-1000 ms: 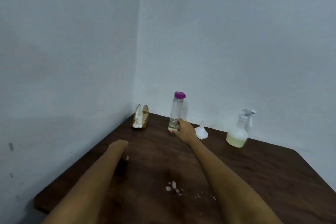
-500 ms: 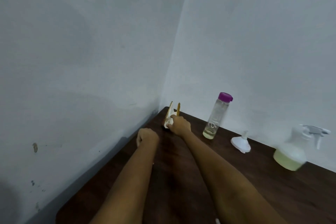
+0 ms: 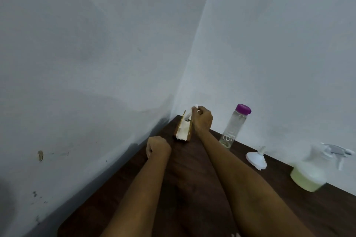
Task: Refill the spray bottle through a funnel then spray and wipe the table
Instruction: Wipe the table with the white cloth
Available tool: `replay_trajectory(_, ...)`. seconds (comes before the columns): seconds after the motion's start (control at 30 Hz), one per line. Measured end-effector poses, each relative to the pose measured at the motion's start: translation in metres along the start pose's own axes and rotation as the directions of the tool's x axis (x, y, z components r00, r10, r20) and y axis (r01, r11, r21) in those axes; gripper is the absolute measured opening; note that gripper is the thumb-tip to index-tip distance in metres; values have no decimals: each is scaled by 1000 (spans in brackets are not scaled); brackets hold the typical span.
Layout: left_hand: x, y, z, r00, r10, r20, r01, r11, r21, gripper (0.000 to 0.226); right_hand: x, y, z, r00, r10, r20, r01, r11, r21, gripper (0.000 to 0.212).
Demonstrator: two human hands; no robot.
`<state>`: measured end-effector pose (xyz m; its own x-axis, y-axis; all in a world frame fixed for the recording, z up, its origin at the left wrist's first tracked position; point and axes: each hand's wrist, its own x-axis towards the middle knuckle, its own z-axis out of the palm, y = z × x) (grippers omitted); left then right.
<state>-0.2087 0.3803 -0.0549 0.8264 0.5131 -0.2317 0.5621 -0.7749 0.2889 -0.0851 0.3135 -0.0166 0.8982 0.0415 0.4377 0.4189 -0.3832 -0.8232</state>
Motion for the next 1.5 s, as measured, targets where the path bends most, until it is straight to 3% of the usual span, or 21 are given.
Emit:
replay_trajectory(0.07, -5, -6, 4, 997, -24, -80, 28, 998, 52, 35, 3, -13, -20, 993, 107, 43, -114, 966, 234, 18)
replay_trajectory(0.17, -29, -20, 2, 993, 49, -106, -26, 978, 208, 49, -5, -28, -63, 934, 294, 202, -356, 817, 455, 15)
replay_trajectory(0.23, -49, -27, 1, 989, 80, -122, -49, 971, 233, 62, -19, -27, -94, 874, 343, 345, -478, 737, 477, 11)
replay_trajectory(0.3, -69, -32, 2, 986, 104, -130, -64, 959, 277, 62, -39, -20, -133, 832, 384, 400, -541, 720, 435, 21)
replay_trajectory(0.4, -106, -33, 10, 987, 112, -118, -70, 947, 314, 53, -68, -1, -195, 865, 440, 241, -501, 766, 403, 29)
replay_trajectory(0.53, -167, -18, 13, 996, 68, 50, -80, 950, 303, 65, -114, 28, -287, 904, 415, -101, -389, 898, 207, 31)
replay_trajectory(0.63, -207, -3, 15, 977, 17, 211, -83, 946, 312, 74, -151, 46, -349, 914, 304, -268, -344, 932, -117, 33)
replay_trajectory(0.7, -223, 3, 25, 967, 11, 255, -99, 938, 333, 78, -180, 59, -385, 937, 173, -303, -264, 918, -295, 31)
replay_trajectory(0.77, -236, 7, 36, 971, 48, 234, -134, 922, 365, 79, -211, 77, -409, 971, 59, -232, -168, 859, -484, 30)
replay_trajectory(0.83, -248, 7, 46, 980, 118, 162, -175, 895, 411, 72, -238, 103, -416, 991, 103, -90, -137, 748, -650, 32)
replay_trajectory(0.93, -262, 5, 53, 979, 185, 81, -202, 873, 444, 58, -275, 130, -397, 952, 299, 72, -136, 620, -773, 33)
replay_trajectory(1.13, -264, 2, 53, 984, 172, 48, -176, 878, 446, 63, -279, 118, -380, 939, 307, 153, -134, 740, -659, 35)
replay_trajectory(1.3, -252, 9, 53, 986, 166, 31, -164, 892, 422, 74, -275, 125, -366, 940, 332, 82, -175, 673, -718, 35)
replay_trajectory(1.4, -241, 8, 46, 990, 120, 79, -140, 928, 346, 82, -267, 120, -349, 948, 313, 48, -190, 684, -705, 35)
replay_trajectory(1.5, -232, 6, 44, 985, 62, 160, -105, 954, 282, 76, -261, 108, -322, 935, 338, 106, -196, 743, -640, 38)
